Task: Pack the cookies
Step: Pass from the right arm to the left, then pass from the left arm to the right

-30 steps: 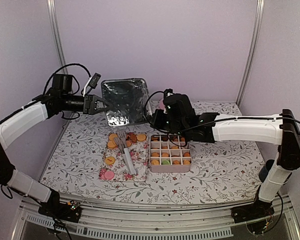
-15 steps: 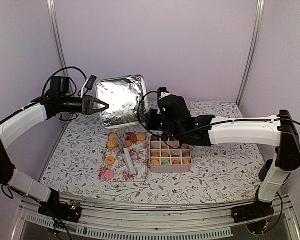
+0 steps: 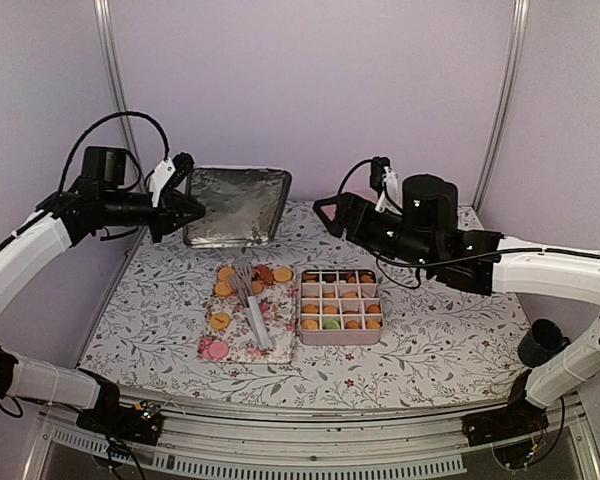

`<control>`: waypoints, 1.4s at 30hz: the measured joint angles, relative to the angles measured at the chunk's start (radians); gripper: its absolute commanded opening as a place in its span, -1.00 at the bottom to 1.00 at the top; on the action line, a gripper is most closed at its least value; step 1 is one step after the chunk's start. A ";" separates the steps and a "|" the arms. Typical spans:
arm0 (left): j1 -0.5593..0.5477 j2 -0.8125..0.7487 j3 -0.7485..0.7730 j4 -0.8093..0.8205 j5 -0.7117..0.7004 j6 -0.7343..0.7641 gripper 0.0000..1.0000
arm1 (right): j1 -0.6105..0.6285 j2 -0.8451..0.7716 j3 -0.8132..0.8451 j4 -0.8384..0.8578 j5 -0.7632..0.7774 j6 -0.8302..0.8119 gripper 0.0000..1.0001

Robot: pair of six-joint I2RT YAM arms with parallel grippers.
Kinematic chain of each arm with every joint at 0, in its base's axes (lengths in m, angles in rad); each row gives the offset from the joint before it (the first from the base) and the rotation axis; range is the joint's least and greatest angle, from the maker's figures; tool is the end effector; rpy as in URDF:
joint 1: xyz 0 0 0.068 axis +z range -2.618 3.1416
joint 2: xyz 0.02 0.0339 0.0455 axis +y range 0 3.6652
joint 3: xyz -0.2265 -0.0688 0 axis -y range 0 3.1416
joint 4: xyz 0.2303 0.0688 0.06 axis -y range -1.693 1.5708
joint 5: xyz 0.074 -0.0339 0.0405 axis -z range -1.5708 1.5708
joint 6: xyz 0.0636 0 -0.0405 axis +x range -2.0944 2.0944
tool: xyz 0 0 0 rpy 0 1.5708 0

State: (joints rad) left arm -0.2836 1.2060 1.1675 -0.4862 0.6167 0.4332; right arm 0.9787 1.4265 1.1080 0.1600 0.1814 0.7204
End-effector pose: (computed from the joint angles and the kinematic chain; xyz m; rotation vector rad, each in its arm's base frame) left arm 0.2591 -0.1138 0.3131 1.0462 1.7452 -0.5494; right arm 0.2103 0.2921 0.3010 -0.0960 1.8530 1.0737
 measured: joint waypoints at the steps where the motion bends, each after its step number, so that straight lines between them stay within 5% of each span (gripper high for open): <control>1: -0.014 -0.015 0.003 -0.016 -0.037 0.070 -1.00 | -0.015 -0.032 -0.029 0.013 -0.019 0.023 0.64; 6: -0.085 -0.137 -0.074 -0.042 -0.262 0.432 -1.00 | -0.061 -0.106 -0.089 0.057 -0.122 0.135 0.64; 12: -0.180 -0.407 -0.358 0.188 -0.391 0.850 -1.00 | -0.077 -0.068 -0.072 0.064 -0.248 0.223 0.64; 18: -0.218 -0.572 -0.620 0.531 -0.288 1.212 -1.00 | -0.095 0.071 0.011 0.056 -0.421 0.265 0.62; 28: -0.246 -0.597 -0.762 0.903 -0.063 1.447 -1.00 | -0.087 0.198 0.043 0.121 -0.644 0.319 0.55; 34: -0.289 -0.561 -0.771 0.975 -0.047 1.492 -1.00 | -0.066 0.219 0.048 0.215 -0.723 0.351 0.06; 39: -0.317 -0.531 -0.772 1.004 -0.052 1.512 -0.98 | -0.061 0.219 0.000 0.337 -0.766 0.401 -0.63; 42: -0.321 -0.509 -0.780 1.006 -0.072 1.505 -0.54 | -0.064 0.216 -0.043 0.409 -0.788 0.417 -0.97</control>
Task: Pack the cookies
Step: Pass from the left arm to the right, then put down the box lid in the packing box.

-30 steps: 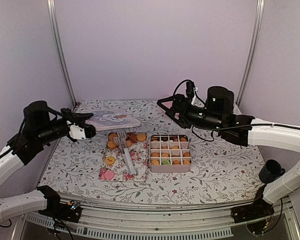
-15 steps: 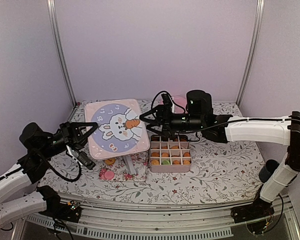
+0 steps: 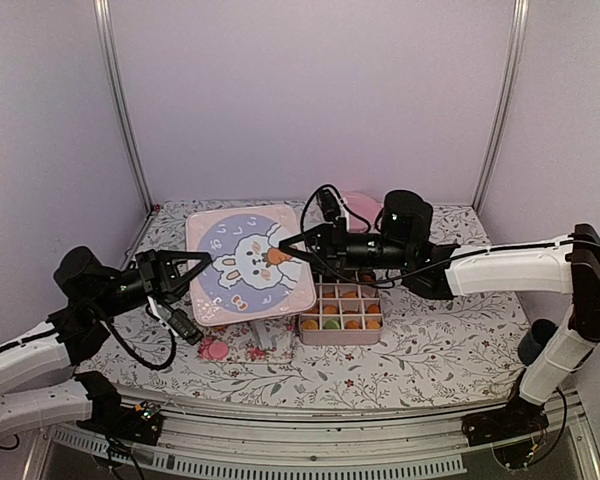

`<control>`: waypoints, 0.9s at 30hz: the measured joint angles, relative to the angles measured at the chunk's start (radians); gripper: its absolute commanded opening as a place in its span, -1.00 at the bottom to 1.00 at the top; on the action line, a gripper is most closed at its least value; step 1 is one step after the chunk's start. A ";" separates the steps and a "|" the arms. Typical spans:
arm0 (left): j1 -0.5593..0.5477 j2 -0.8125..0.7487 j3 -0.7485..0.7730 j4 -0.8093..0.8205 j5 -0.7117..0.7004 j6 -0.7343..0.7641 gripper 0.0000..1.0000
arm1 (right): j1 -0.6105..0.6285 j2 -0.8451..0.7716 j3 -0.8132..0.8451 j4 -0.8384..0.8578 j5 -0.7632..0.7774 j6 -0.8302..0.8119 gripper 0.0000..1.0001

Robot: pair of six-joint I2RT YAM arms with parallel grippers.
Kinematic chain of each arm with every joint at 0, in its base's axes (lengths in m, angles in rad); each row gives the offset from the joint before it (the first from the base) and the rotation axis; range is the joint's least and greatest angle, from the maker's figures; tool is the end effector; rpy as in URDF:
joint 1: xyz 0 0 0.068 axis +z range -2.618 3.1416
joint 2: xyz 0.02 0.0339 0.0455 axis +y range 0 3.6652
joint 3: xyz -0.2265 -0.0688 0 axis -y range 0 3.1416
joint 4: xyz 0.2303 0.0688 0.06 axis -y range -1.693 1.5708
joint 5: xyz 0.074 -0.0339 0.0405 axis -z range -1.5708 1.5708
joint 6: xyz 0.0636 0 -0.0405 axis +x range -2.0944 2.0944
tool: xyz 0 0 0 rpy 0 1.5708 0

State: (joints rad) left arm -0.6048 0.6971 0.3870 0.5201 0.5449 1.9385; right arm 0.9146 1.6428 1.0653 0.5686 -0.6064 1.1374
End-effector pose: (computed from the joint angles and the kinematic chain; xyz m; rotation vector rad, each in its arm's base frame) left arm 0.1536 -0.1463 0.2725 1.4309 -0.0476 0.7372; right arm 0.2082 0.3297 0.2628 -0.3801 1.9839 1.9482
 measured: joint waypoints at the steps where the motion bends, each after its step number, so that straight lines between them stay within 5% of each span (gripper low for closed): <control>1: 0.000 0.011 -0.006 -0.001 -0.015 0.000 -0.08 | -0.006 -0.003 -0.013 0.035 -0.009 0.017 -1.00; 2: -0.001 0.023 -0.011 0.000 -0.030 0.003 0.57 | -0.010 -0.011 -0.023 0.050 -0.012 0.029 -1.00; 3: -0.005 0.039 -0.016 0.000 -0.045 0.002 0.94 | -0.015 -0.021 -0.032 0.055 -0.009 0.032 -1.00; 4: -0.008 0.050 -0.019 -0.003 -0.066 0.003 0.98 | -0.021 -0.034 -0.053 0.060 -0.006 0.038 -1.00; 12: -0.047 0.099 0.080 -0.317 -0.318 -0.138 0.99 | -0.206 -0.139 -0.271 -0.005 0.004 0.055 -1.00; 19: -0.065 0.423 0.507 -0.815 -0.482 -0.642 0.99 | -0.382 -0.235 -0.423 -0.063 0.025 0.033 -1.00; 27: -0.060 0.776 0.929 -1.170 -0.380 -1.228 0.99 | -0.404 -0.208 -0.458 -0.076 0.029 0.007 -1.00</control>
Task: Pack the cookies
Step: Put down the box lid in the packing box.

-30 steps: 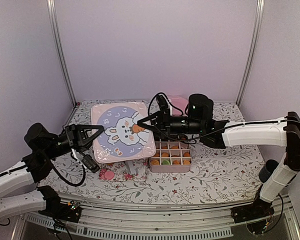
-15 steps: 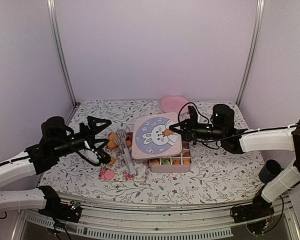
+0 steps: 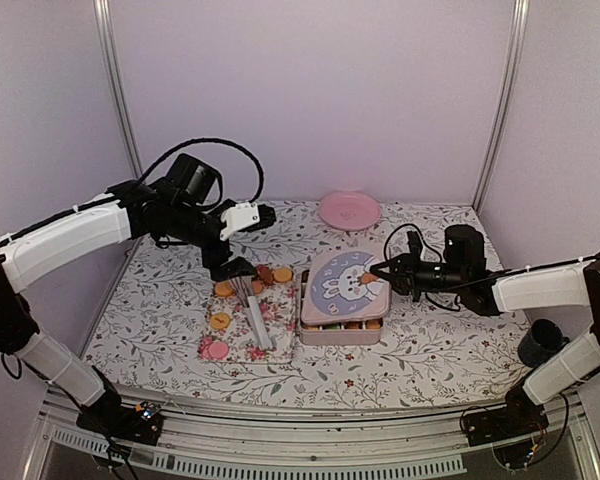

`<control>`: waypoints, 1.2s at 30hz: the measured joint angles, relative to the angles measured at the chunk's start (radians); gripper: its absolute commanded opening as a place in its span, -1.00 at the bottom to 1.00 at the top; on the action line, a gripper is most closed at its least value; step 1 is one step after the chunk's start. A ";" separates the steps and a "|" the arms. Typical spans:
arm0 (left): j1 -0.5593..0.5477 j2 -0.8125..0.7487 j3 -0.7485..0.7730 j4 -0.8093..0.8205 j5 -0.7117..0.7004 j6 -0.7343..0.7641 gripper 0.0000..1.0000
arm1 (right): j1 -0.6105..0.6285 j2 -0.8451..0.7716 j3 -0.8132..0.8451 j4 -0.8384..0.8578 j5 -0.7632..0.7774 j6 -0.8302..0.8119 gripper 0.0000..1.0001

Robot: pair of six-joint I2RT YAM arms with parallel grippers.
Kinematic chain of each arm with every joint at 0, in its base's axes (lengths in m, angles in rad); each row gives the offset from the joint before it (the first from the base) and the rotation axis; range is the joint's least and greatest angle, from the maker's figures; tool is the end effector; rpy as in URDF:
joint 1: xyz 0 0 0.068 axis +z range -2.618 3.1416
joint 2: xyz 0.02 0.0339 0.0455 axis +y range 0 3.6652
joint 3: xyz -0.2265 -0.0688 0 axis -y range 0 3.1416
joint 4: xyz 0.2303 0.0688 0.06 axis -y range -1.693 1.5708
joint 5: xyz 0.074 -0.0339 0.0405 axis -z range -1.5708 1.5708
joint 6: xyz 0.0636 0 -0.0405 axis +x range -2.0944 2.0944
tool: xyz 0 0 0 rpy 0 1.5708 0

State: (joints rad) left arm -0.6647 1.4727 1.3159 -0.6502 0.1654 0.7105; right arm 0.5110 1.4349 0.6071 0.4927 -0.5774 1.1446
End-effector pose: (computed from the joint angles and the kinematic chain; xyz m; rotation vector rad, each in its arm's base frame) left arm 0.2527 -0.2113 0.2635 1.5647 1.7808 -0.1745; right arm 0.2530 0.1816 0.1670 0.2418 2.2135 1.5780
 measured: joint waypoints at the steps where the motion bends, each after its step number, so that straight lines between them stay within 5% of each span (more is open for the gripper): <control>1: 0.000 0.013 0.010 -0.020 0.026 -0.046 0.99 | 0.000 0.011 0.000 0.001 0.001 -0.001 -1.00; 13: -0.002 0.206 0.059 -0.042 0.229 -0.305 0.92 | -0.001 0.119 -0.007 0.085 0.022 0.023 -1.00; 36: -0.016 0.237 -0.113 0.243 0.311 -0.427 0.94 | 0.013 0.034 -0.095 0.234 0.074 0.204 -1.00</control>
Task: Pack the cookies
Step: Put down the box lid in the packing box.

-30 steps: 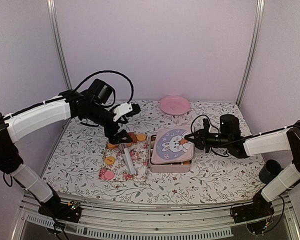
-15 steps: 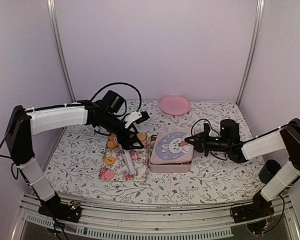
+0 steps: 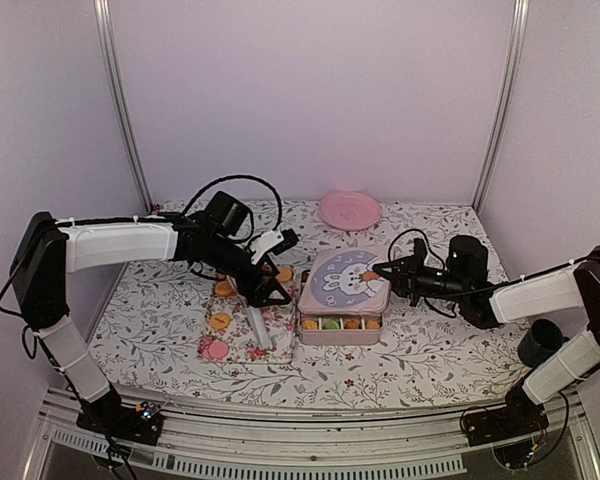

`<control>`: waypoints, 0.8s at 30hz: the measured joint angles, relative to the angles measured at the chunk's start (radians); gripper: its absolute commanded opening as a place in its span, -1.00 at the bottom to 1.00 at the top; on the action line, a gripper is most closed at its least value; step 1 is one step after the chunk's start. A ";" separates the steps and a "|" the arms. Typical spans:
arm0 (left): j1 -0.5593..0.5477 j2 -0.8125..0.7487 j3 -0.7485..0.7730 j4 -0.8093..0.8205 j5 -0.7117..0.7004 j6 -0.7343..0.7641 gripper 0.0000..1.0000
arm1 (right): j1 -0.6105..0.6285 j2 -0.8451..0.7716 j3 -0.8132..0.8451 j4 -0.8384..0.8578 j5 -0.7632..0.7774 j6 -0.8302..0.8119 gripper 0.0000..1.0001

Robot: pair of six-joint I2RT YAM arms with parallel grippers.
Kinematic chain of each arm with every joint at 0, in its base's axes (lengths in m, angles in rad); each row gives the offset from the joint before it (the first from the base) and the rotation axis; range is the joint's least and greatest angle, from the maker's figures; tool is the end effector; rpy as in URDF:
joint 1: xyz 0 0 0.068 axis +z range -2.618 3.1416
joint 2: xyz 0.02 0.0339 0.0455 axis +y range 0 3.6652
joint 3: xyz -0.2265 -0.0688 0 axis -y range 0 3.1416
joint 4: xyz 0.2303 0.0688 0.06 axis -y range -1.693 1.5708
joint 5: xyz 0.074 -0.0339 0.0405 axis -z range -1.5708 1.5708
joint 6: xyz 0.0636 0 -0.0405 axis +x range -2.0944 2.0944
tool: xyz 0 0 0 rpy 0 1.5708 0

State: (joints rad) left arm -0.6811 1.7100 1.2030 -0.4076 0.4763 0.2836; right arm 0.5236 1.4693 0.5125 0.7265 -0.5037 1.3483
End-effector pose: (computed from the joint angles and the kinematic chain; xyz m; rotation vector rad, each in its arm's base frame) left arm 0.2625 -0.2503 0.1750 1.3363 2.1089 -0.7594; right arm 0.2488 0.1791 0.1556 0.4539 2.1176 1.6782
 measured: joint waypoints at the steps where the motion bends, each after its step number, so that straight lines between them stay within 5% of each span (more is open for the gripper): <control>1: 0.000 0.000 0.000 0.003 0.005 -0.003 0.94 | 0.005 0.007 0.000 0.006 0.006 0.001 -1.00; 17: -0.001 0.094 -0.002 0.108 -0.061 -0.050 0.72 | 0.080 0.179 -0.022 0.157 0.102 0.028 -1.00; 24: -0.008 0.164 0.006 0.127 -0.097 -0.050 0.69 | 0.086 0.179 -0.027 0.143 0.107 0.010 -0.37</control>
State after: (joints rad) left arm -0.6891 1.8736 1.2087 -0.2806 0.3798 0.2333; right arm 0.6098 1.6478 0.4858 0.8700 -0.3969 1.3579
